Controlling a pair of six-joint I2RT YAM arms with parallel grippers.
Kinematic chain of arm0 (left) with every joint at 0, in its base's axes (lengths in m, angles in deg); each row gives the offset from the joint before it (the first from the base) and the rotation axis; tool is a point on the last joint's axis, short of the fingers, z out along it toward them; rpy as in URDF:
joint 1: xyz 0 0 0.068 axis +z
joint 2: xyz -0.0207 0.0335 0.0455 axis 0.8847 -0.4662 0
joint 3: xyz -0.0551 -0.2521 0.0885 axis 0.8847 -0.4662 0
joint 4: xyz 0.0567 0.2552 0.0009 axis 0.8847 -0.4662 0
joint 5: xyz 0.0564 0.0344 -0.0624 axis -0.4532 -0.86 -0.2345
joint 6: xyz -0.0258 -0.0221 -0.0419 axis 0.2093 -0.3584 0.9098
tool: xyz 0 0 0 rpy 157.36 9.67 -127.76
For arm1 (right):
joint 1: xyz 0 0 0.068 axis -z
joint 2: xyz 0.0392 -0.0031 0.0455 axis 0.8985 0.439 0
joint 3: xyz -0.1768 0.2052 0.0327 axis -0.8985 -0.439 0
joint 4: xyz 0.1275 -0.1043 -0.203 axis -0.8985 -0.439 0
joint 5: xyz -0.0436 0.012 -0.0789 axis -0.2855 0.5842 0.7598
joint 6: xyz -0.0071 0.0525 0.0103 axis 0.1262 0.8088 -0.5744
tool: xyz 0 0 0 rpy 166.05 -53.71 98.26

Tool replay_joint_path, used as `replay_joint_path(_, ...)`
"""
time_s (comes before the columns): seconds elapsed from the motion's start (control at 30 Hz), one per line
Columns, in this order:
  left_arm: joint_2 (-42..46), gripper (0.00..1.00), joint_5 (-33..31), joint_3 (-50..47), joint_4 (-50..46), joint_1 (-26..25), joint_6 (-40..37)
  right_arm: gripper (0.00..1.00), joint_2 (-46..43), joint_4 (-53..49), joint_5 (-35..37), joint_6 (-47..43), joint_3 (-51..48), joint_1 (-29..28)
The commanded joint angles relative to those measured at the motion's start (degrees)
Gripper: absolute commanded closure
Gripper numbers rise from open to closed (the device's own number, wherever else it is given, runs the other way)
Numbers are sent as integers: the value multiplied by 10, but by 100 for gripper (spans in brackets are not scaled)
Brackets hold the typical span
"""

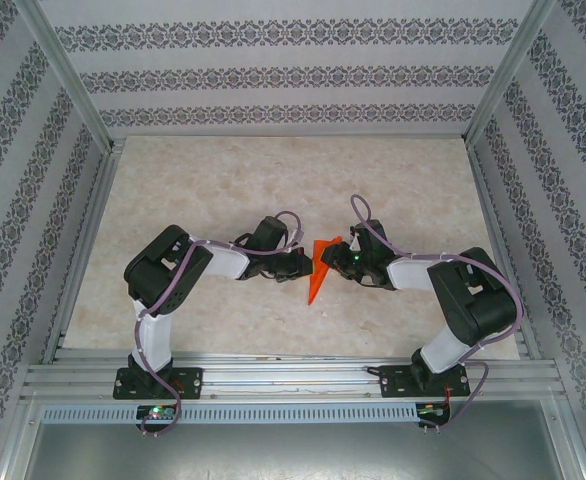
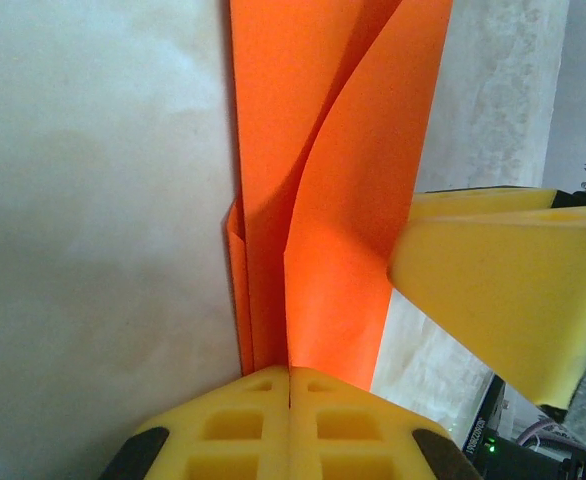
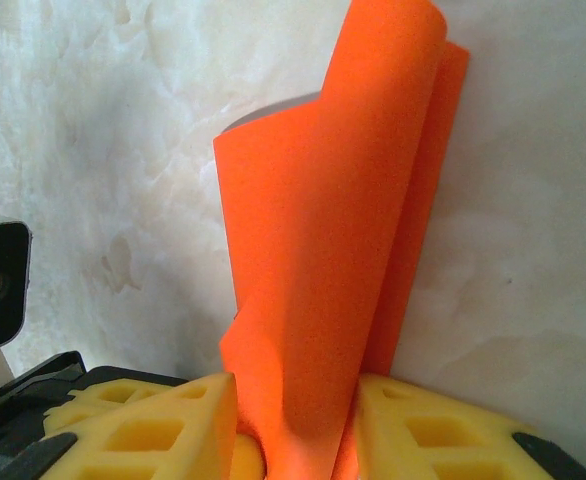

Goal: Fold a paper plane with a square sheet of paper (fold left side to right side)
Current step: Fold the wing for the fifth time at the center of the table.

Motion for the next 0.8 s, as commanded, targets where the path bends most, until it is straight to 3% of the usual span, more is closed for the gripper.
replay_joint_path(0.0,-15,98,-21,7,-37,7,-15,64,-2,2,-1,-3,-2,1)
replay_joint_path(0.77,-32,99,-31,26,-78,0,-18,66,-19,12,-10,3,-10,14)
